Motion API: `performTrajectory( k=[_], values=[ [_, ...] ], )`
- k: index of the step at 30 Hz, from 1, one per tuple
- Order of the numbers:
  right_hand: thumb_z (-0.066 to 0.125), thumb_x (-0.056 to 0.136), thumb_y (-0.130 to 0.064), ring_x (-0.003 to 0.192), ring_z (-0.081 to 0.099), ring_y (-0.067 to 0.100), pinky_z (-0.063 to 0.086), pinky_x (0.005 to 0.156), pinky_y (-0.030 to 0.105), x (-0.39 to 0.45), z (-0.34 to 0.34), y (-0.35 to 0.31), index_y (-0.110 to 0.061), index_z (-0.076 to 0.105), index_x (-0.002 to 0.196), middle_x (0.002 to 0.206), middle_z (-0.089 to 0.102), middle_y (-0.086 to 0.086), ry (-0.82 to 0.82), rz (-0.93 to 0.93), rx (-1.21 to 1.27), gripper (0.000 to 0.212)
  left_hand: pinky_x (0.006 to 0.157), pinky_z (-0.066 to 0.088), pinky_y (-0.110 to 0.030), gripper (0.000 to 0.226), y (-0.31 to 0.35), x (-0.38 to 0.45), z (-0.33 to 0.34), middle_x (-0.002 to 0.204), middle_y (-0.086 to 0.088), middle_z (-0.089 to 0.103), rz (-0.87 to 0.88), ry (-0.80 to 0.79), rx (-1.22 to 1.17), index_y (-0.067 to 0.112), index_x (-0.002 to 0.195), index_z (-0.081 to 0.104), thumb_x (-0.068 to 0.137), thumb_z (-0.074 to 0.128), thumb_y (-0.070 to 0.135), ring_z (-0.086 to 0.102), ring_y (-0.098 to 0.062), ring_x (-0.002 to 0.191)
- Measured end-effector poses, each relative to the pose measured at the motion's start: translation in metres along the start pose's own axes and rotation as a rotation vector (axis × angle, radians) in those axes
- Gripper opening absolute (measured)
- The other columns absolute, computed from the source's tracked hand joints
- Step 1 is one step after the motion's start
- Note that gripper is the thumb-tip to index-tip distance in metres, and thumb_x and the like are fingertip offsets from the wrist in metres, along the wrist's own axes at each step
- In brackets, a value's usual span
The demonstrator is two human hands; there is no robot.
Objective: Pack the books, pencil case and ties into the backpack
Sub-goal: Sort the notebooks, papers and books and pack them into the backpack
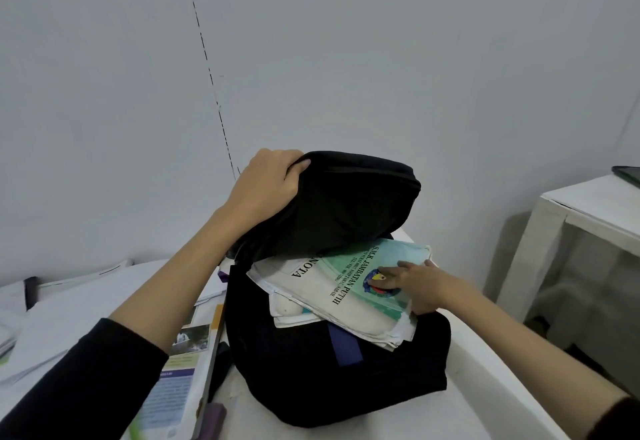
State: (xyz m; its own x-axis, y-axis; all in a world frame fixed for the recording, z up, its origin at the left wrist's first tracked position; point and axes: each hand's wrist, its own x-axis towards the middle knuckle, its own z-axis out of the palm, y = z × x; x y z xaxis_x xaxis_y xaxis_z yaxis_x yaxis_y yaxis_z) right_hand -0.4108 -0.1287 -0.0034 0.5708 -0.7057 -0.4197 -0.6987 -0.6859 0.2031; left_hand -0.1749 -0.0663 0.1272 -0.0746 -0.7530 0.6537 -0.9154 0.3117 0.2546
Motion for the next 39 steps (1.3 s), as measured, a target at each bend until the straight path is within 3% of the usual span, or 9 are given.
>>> performTrajectory(
  k=[5, 8, 12, 16, 23, 28, 31, 34, 39],
  values=[
    [0.064, 0.085, -0.044, 0.128, 0.042, 0.03, 0.035, 0.104, 0.037, 0.0, 0.0, -0.021, -0.039, 0.024, 0.147, 0.154, 0.029, 0.002, 0.083, -0.044, -0.009, 0.074, 0.055, 0.018, -0.026, 0.047, 0.006, -0.001, 0.004, 0.05, 0.013, 0.037, 0.004, -0.013, -0.031, 0.03, 0.056, 0.03, 0.097, 0.047, 0.014, 0.037, -0.006, 0.049],
    [0.062, 0.083, -0.053, 0.113, 0.053, 0.031, 0.04, 0.095, 0.037, -0.001, -0.007, -0.054, -0.026, 0.043, 0.138, 0.126, 0.056, 0.011, 0.147, -0.062, -0.068, 0.065, 0.053, 0.023, -0.026, 0.043, 0.005, 0.0, 0.0, 0.051, 0.012, 0.039, 0.005, -0.011, -0.023, 0.027, 0.058, 0.035, 0.097, 0.047, 0.016, 0.039, -0.006, 0.05],
    [0.058, 0.086, -0.052, 0.111, 0.055, 0.033, 0.035, 0.095, 0.04, 0.014, -0.008, -0.093, -0.014, 0.048, 0.129, 0.119, 0.061, 0.015, 0.316, -0.043, -0.043, 0.059, 0.054, 0.029, -0.027, 0.031, 0.0, 0.001, -0.013, 0.052, 0.006, 0.044, -0.007, 0.035, -0.027, 0.01, 0.066, 0.048, 0.097, 0.047, 0.018, 0.041, -0.011, 0.051],
    [0.045, 0.089, -0.059, 0.12, 0.046, 0.034, 0.03, 0.101, 0.044, 0.042, -0.001, -0.107, -0.021, 0.037, 0.141, 0.127, 0.056, 0.017, 0.453, 0.04, 0.066, 0.064, 0.054, 0.029, -0.029, 0.03, 0.0, 0.001, -0.023, 0.052, 0.003, 0.046, 0.007, 0.061, -0.025, 0.007, 0.068, 0.052, 0.096, 0.048, 0.018, 0.042, -0.01, 0.051],
    [0.044, 0.081, -0.072, 0.145, 0.007, 0.027, 0.002, 0.111, 0.062, 0.05, 0.012, -0.06, -0.043, 0.023, 0.146, 0.157, 0.017, -0.008, 0.362, -0.021, 0.285, 0.074, 0.059, 0.033, -0.029, 0.024, -0.003, -0.004, -0.022, 0.058, 0.004, 0.052, 0.018, 0.045, -0.035, 0.007, 0.084, 0.065, 0.096, 0.047, 0.018, 0.047, -0.014, 0.056],
    [-0.004, 0.043, -0.101, 0.146, -0.011, 0.012, -0.003, 0.116, 0.053, 0.055, 0.037, -0.021, -0.045, 0.016, 0.147, 0.159, 0.002, -0.013, 0.433, -0.011, 0.479, 0.12, 0.055, 0.029, -0.019, 0.024, -0.006, -0.002, -0.016, 0.056, 0.014, 0.048, 0.024, 0.045, -0.045, 0.008, 0.084, 0.065, 0.096, 0.048, 0.017, 0.045, -0.006, 0.054],
    [0.02, 0.054, -0.098, 0.146, -0.007, 0.016, 0.005, 0.117, 0.044, 0.057, 0.038, -0.021, -0.033, 0.022, 0.149, 0.16, 0.003, -0.007, 0.571, 0.053, 0.634, 0.115, 0.052, 0.029, -0.013, 0.032, -0.009, -0.002, -0.015, 0.048, 0.017, 0.041, 0.021, 0.045, -0.06, 0.024, 0.066, 0.056, 0.096, 0.049, 0.016, 0.045, -0.001, 0.051],
    [0.063, 0.072, -0.066, 0.14, 0.024, 0.023, 0.028, 0.109, 0.033, 0.061, 0.043, -0.023, -0.016, 0.03, 0.145, 0.152, 0.027, 0.006, 0.662, 0.138, 0.893, 0.094, 0.052, 0.029, -0.013, 0.048, -0.01, -0.003, -0.014, 0.044, 0.015, 0.039, 0.031, 0.063, -0.064, 0.037, 0.056, 0.035, 0.096, 0.05, 0.014, 0.045, 0.002, 0.051],
    [0.06, 0.089, -0.039, 0.125, 0.046, 0.023, 0.038, 0.097, 0.027, 0.07, 0.043, -0.025, -0.009, 0.029, 0.143, 0.139, 0.046, 0.007, 0.644, 0.125, 0.981, 0.069, 0.054, 0.027, -0.023, 0.029, -0.011, -0.005, -0.01, 0.052, 0.012, 0.043, 0.02, 0.036, -0.055, 0.014, 0.069, 0.054, 0.097, 0.048, 0.016, 0.043, -0.006, 0.052]
  ],
)
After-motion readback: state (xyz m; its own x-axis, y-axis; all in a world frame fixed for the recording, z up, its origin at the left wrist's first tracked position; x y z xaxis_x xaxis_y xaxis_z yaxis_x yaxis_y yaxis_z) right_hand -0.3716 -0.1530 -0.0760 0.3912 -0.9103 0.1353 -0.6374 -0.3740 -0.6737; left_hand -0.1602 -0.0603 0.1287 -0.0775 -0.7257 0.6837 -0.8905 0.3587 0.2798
